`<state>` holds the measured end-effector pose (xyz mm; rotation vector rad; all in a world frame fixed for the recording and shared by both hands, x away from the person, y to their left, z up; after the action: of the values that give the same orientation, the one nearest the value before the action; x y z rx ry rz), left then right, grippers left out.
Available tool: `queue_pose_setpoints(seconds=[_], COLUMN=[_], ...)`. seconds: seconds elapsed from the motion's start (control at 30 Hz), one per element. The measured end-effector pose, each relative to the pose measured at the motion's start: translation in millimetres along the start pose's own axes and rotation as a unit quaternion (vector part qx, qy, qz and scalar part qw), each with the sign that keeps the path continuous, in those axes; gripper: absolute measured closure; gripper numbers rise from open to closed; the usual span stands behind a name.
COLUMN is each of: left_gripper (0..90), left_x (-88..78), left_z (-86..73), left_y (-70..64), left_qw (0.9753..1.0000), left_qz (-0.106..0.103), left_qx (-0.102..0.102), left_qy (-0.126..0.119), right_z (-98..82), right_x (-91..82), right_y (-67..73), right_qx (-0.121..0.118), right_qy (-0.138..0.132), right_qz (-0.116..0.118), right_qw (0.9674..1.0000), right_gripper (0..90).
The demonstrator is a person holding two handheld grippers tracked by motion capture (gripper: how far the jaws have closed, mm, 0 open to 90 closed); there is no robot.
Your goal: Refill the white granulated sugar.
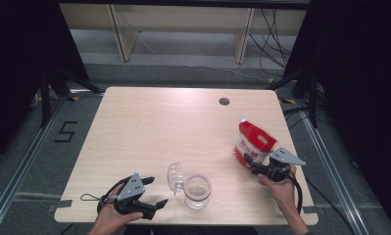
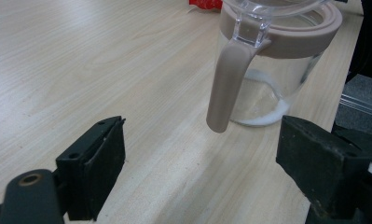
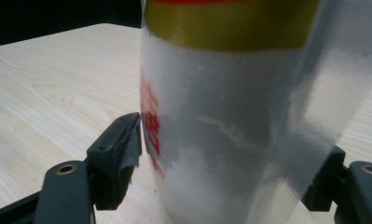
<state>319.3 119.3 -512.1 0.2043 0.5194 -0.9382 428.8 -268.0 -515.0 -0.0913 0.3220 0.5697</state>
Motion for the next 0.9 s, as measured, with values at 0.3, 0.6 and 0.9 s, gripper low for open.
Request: queue_pose_setpoints(seconds=[0.3,0.6,0.9], left_gripper=[15.3,15.3,15.4], left_x=[0.2,0.3,-1.2], left_z=[0.0,0.0,-0.2], left_y=[-0.3,-0.6,-1.0], left_qw=[1.0000,1.0000,1.0000], left_qz=[-0.001,-0.003,-0.001], left_qx=[0.000,0.004,0.005], left_qy=[0.001,0.000,0.001], right_z=[0.0,1.7,4.2], right_x=[4.2,4.1,-0.2], right_y=[-1.9,2.9,6.3], right_qx=[0.003,-0.004,-0.006], right_qy=[-0.010,-0.004,0.013], right_qz=[0.005,0.017,0.013], right_qw=[0.9999,0.9998,0.9998], right_gripper=[29.5,41.1,43.7])
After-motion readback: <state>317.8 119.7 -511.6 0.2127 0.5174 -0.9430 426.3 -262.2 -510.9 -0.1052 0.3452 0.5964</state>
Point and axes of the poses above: each handheld gripper's, and its own axes: x roughly forward along the jaws, z roughly out of its top, y roughly to its left, the point moved 5 cm from there along x, roughly forward along the jaws, and after that the axes turned 1 degree about y, right-handed, at the moved point
